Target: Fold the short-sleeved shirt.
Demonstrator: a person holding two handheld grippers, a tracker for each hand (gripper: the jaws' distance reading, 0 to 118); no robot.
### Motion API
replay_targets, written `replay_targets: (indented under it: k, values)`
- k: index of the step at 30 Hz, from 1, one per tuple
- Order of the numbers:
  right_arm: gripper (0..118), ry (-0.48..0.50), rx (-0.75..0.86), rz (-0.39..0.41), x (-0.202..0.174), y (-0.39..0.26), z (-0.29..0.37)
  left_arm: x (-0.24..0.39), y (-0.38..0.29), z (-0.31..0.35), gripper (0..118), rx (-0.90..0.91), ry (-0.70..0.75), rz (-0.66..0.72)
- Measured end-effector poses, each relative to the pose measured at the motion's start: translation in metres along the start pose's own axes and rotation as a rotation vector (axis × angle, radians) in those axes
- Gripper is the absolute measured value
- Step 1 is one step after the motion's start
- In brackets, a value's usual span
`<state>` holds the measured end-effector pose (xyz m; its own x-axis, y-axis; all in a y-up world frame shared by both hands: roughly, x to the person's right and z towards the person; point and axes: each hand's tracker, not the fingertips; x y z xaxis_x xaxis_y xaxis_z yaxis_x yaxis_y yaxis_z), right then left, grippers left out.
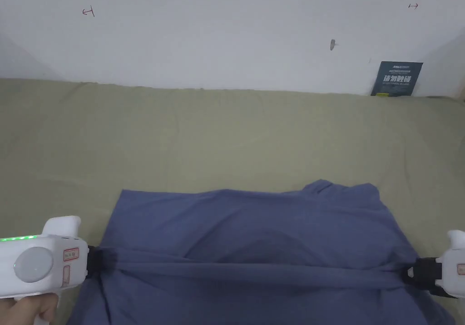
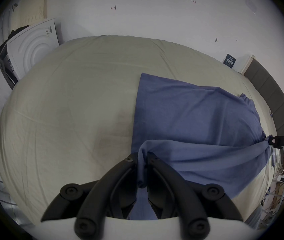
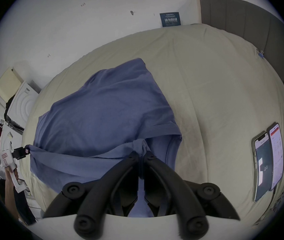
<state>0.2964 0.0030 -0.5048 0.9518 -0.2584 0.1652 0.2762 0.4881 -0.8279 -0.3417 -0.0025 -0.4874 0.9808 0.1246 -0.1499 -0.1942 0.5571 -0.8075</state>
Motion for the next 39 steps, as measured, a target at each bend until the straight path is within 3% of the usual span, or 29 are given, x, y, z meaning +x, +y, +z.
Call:
replay_targets:
  k: [1, 2, 3, 9, 11, 12, 13, 14, 15, 17, 21, 22, 23, 24, 30, 31, 34, 35, 36, 38, 39]
  values:
    - [73, -0.027, -0.001, -0.025, 0.0, 0.0, -0.001, -0.004, 0.002, -0.007, 87, -0.001, -0.006, 0.005]
    - [104, -0.046, -0.001, -0.043, 0.002, -0.001, -0.001, -0.006, 0.002, -0.012, 116, -0.023, -0.005, 0.008]
    - [118, -0.038, 0.0, -0.039, 0.004, -0.004, 0.0, -0.008, -0.001, -0.013, 118, -0.042, 0.004, 0.015]
    - [118, -0.022, 0.037, -0.052, 0.023, -0.031, 0.032, -0.027, -0.023, 0.029, 117, -0.017, 0.023, 0.067]
    - [109, -0.023, 0.038, -0.031, 0.023, -0.049, 0.048, -0.032, -0.037, 0.043, 103, -0.01, 0.045, 0.077]
    - [92, -0.019, 0.04, -0.025, 0.024, -0.058, 0.052, -0.034, -0.045, 0.051, 80, -0.007, 0.048, 0.072]
    - [47, -0.02, 0.04, -0.017, 0.024, -0.067, 0.056, -0.03, -0.046, 0.066, 23, -0.007, 0.051, 0.07]
    - [12, -0.024, 0.045, 0.003, 0.025, -0.076, 0.059, -0.03, -0.052, 0.073, 4, -0.015, 0.05, 0.066]
    - [0, -0.049, 0.04, 0.037, 0.023, -0.084, 0.06, -0.029, -0.06, 0.076, 4, -0.032, 0.049, 0.053]
    - [0, -0.107, 0.066, 0.071, 0.02, -0.098, 0.063, -0.031, -0.071, 0.076, 4, -0.025, 0.042, 0.049]
    - [0, -0.04, 0.032, 0.053, 0.021, -0.11, 0.067, -0.023, -0.077, 0.076, 5, -0.033, -0.028, 0.07]
    - [0, -0.038, 0.029, 0.054, 0.024, -0.111, 0.065, -0.02, -0.075, 0.074, 37, -0.034, -0.043, 0.086]
    - [0, -0.031, 0.025, 0.061, 0.025, -0.11, 0.065, -0.015, -0.073, 0.067, 89, -0.082, -0.039, 0.067]
    - [0, -0.031, 0.027, 0.065, 0.025, -0.11, 0.065, -0.01, -0.073, 0.057, 118, -0.126, -0.04, 0.04]
    - [0, -0.034, 0.022, 0.055, 0.024, -0.104, 0.068, -0.003, -0.061, 0.009, 115, -0.143, -0.003, 0.023]
    - [0, -0.036, 0.022, 0.054, 0.024, -0.103, 0.068, -0.002, -0.061, 0.002, 110, -0.159, 0.015, 0.01]
    - [0, -0.032, 0.021, 0.064, 0.032, -0.092, 0.062, -0.002, -0.057, 0.018, 70, -0.154, 0.083, -0.047]
    - [0, -0.031, 0.022, 0.066, 0.034, -0.088, 0.06, -0.002, -0.054, 0.024, 40, -0.151, 0.034, -0.065]
    - [0, -0.025, 0.023, 0.062, 0.037, -0.085, 0.059, 0.0, -0.051, 0.029, 3, -0.146, 0.02, -0.083]
    - [3, -0.017, 0.033, 0.047, 0.035, -0.087, 0.061, 0.005, -0.054, 0.034, 3, -0.127, 0.015, -0.08]
    - [14, -0.015, 0.038, 0.04, 0.035, -0.086, 0.062, 0.008, -0.053, 0.034, 3, -0.151, 0.022, -0.084]
